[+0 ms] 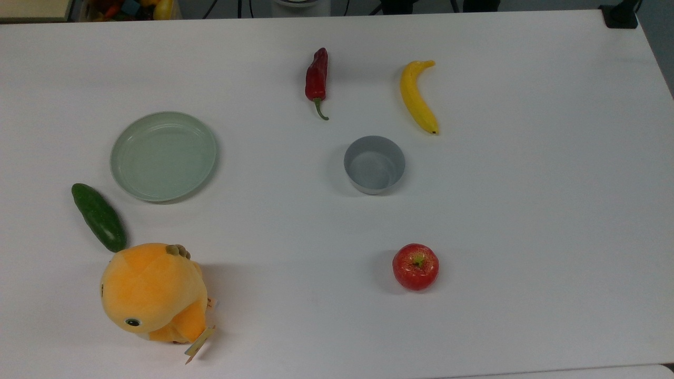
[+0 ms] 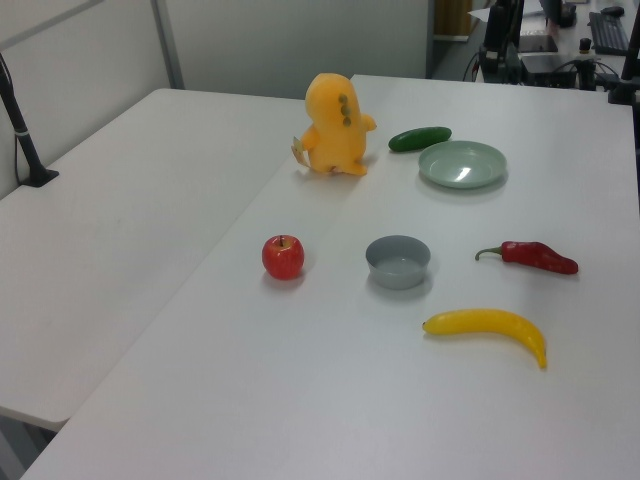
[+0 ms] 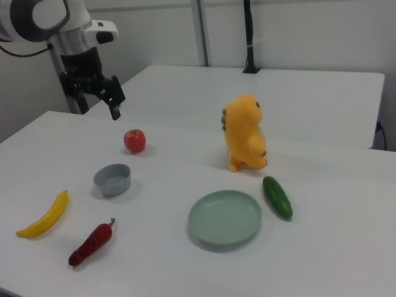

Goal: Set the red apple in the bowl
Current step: 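Move the open gripper over the red apple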

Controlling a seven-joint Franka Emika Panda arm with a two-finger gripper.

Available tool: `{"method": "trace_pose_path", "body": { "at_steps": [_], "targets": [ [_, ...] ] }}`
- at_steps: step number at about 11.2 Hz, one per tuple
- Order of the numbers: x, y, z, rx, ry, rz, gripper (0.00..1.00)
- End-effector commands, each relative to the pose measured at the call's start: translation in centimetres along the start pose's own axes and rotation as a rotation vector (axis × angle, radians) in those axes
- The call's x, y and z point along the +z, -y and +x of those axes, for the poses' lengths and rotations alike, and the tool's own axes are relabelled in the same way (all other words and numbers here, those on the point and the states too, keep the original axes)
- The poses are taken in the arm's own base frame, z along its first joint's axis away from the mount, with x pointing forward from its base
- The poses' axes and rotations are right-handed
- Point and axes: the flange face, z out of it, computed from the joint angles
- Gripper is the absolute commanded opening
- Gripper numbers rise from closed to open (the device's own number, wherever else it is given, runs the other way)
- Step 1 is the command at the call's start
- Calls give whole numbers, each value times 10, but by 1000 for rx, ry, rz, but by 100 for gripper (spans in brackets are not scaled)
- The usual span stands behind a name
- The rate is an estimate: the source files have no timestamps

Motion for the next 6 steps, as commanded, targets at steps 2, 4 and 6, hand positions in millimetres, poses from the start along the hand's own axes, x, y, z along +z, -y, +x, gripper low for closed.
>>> {"method": "trace_pose_path", "body": {
  "at_steps": [2,4,6],
  "targets": [
    [7,1,-1,-3,22,1,100],
    [7,1,-1,-3,20,2,100],
    [9,3,0,-7,24,1,100]
  ]
}}
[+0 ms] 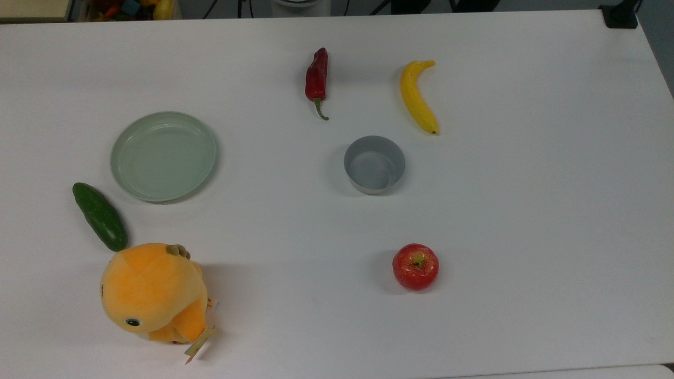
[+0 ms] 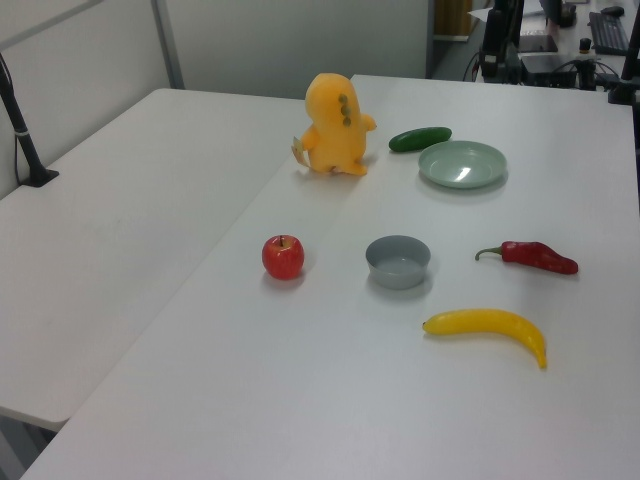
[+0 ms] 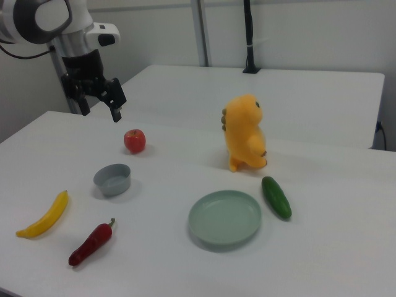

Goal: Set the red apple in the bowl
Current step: 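Move the open gripper over the red apple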

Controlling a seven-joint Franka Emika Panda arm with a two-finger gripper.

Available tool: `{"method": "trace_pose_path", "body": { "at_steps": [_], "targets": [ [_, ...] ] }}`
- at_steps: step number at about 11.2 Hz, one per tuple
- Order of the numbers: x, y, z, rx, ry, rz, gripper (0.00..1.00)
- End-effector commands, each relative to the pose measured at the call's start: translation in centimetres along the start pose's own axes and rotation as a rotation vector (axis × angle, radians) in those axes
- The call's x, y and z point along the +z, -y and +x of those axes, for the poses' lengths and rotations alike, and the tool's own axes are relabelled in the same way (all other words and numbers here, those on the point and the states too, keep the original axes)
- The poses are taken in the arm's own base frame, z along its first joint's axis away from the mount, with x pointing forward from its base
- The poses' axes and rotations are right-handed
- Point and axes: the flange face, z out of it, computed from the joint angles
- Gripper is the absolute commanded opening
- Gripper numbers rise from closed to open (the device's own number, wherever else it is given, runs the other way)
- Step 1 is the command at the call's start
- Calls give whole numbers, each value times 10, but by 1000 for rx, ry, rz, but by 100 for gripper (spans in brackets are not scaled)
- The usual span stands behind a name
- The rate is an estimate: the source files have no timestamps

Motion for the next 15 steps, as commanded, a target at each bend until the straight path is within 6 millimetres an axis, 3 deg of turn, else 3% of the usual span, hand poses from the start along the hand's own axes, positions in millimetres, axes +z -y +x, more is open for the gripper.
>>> {"method": "trace_pose_path", "body": {
  "at_steps": [1,8,10,12,15],
  "targets": [
    [4,2,-1,-10,14,6,100],
    [11,5,3,-12,24,39,100],
    [3,8,5,-16,6,39,100],
    [6,11,24,-13,1,37,100],
    [11,30,59,-37,-47,29,100]
  ]
}}
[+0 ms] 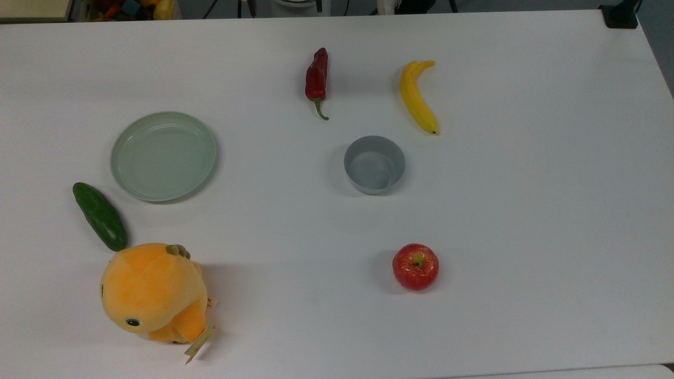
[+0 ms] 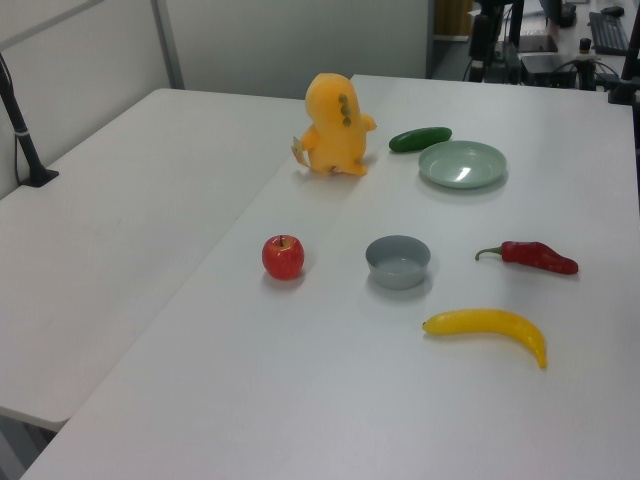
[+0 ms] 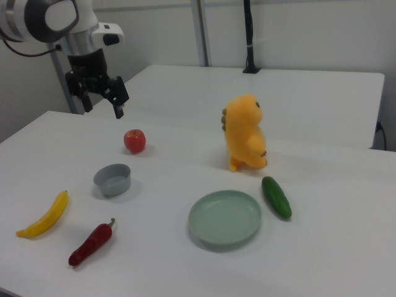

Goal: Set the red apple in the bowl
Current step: 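Move the open gripper over the red apple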

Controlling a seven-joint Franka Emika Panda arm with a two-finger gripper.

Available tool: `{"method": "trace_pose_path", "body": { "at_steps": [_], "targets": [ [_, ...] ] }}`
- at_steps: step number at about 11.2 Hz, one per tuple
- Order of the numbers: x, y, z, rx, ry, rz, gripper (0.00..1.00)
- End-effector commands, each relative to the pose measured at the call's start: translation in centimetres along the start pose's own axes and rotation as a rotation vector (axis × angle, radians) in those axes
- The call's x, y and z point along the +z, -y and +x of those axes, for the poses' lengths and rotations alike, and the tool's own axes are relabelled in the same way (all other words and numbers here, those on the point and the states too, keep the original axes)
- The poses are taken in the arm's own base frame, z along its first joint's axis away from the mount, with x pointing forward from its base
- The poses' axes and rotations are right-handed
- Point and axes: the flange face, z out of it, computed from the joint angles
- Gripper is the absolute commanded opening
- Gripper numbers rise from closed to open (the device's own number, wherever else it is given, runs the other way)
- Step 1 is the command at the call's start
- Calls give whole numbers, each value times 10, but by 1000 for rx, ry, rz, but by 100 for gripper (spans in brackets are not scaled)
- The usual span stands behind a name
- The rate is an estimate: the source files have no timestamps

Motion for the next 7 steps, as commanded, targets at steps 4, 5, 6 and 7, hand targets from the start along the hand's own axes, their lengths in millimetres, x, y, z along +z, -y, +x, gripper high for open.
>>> {"method": "trace_pose_path", "body": {
  "at_steps": [4,5,6,7],
  "targets": [
    [21,58,73,28,-234,49,100],
    [34,70,82,41,-253,56,100],
    [43,83,89,29,-280,64,100],
    [54,93,96,25,-306,73,100]
  ]
}}
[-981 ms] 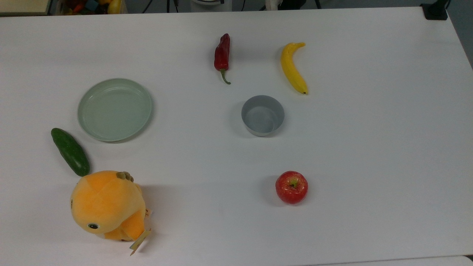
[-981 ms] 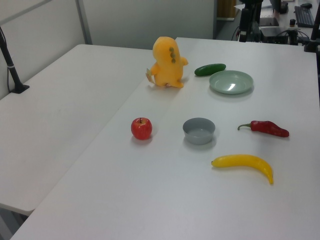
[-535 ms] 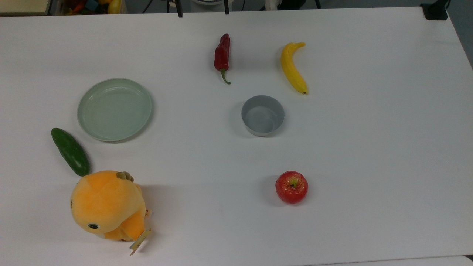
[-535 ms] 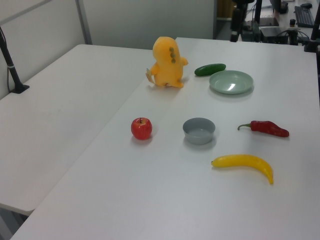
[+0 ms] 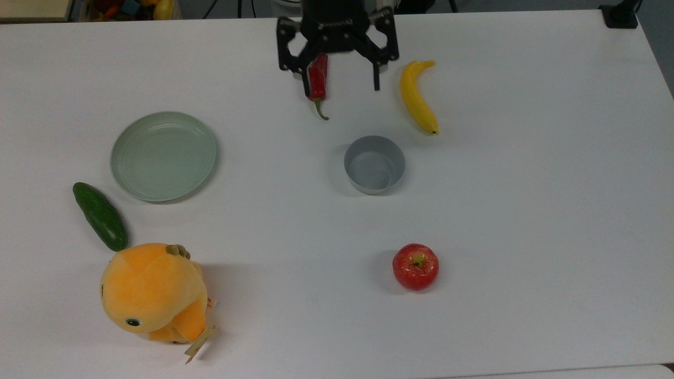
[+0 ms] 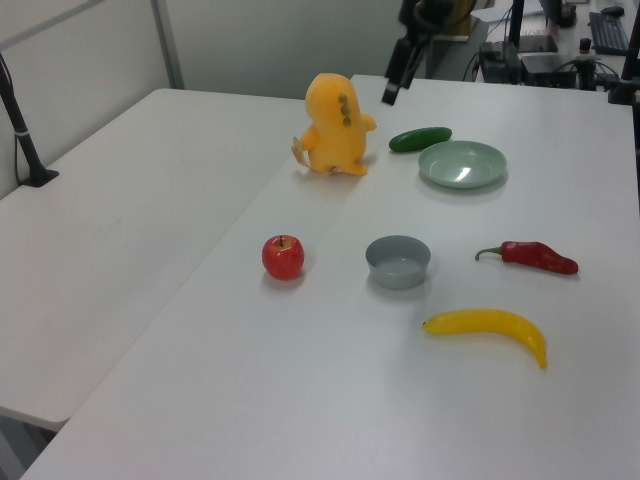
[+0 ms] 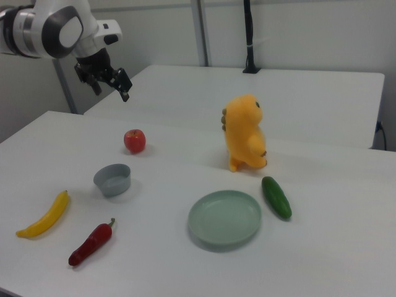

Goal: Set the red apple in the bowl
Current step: 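Move the open gripper over the red apple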

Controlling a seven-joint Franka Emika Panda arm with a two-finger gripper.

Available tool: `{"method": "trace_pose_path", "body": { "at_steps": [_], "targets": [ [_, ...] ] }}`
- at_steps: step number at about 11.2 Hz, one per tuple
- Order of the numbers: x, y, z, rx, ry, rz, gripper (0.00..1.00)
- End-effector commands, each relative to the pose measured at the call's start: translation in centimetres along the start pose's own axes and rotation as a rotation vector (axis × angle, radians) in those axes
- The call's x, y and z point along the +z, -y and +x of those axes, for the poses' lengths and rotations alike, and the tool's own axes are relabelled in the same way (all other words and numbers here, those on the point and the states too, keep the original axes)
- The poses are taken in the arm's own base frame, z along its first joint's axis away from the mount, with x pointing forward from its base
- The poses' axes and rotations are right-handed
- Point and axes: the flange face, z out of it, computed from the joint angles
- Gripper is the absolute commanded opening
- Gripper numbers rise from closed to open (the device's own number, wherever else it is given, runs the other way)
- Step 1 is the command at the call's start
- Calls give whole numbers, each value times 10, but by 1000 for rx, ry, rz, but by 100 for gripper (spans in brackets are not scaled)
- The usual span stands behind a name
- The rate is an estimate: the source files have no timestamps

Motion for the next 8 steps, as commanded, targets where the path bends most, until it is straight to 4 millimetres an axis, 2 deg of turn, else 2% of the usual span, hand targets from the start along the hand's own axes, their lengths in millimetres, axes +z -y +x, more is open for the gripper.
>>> {"method": "trace_pose_path", "body": {
  "at_steps": [1,4,6,8],
  "targets": [
    [33,32,16,7,-76,39,100],
    [82,66,25,44,-139,55,100],
    [111,69,43,82,-172,32,100],
    [136,77,51,54,-215,21,100]
  ]
}}
